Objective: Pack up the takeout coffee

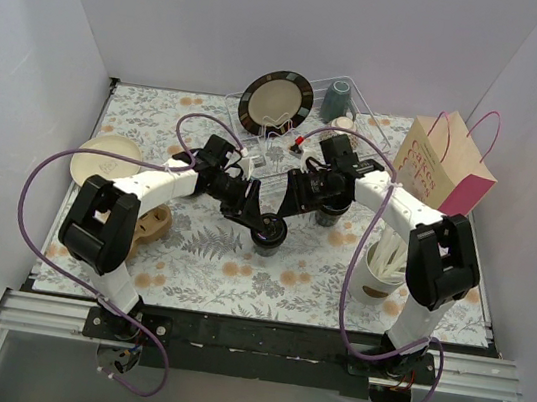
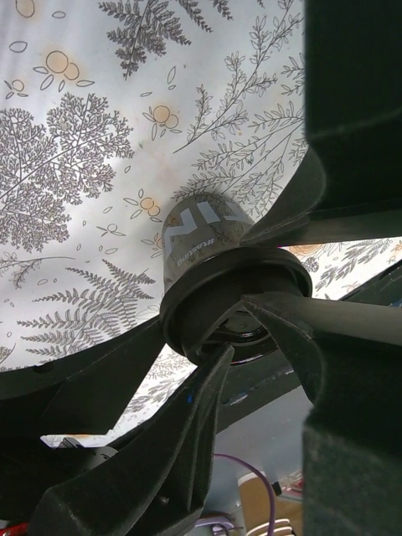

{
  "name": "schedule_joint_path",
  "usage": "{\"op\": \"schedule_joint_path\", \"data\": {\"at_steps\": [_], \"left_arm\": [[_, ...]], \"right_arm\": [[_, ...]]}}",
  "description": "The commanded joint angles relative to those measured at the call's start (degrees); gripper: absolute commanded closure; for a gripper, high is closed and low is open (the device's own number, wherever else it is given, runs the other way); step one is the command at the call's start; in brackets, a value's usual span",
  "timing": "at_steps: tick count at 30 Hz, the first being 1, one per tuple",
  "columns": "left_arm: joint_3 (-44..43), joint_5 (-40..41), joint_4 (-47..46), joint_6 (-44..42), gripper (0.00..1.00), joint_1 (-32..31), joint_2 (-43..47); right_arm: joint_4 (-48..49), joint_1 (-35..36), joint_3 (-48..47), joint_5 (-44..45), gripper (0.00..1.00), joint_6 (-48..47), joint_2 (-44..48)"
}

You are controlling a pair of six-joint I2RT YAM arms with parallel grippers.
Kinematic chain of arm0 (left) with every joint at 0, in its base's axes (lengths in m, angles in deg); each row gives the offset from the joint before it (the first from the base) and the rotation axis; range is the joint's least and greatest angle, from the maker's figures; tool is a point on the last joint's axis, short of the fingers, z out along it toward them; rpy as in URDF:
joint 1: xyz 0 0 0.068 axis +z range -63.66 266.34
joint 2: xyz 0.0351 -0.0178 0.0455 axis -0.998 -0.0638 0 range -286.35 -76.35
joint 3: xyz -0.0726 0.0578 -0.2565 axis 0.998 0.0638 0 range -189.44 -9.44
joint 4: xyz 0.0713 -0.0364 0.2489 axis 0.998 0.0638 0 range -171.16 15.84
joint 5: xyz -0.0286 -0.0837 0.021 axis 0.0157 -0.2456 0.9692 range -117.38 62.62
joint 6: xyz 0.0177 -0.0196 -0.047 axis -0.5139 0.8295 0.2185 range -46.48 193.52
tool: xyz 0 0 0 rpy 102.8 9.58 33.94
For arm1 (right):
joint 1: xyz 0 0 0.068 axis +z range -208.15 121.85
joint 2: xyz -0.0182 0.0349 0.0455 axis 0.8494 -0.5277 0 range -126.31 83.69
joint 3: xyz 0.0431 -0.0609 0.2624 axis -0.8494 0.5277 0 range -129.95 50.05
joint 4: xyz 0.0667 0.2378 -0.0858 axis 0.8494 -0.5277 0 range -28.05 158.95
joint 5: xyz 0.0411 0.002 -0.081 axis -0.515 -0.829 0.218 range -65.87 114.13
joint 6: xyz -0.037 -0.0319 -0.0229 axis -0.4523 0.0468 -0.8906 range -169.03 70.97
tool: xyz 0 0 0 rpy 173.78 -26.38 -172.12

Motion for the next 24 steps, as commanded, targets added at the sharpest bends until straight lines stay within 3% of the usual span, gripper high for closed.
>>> {"op": "schedule_joint_path", "data": {"at_steps": [1,24], "left_arm": [[3.41,17.86,5.69,-5.13,0.61,-0.21,-5.45],[2.09,17.86,6.22,-5.74,0.62,-0.21,-7.56]], "right_arm": [[0.41,0.09,-0.79,0.43,0.65,-1.98,-2.42],[-3.37,-2.72,-6.85,-0.97,0.60,-0.84,-3.38]]}}
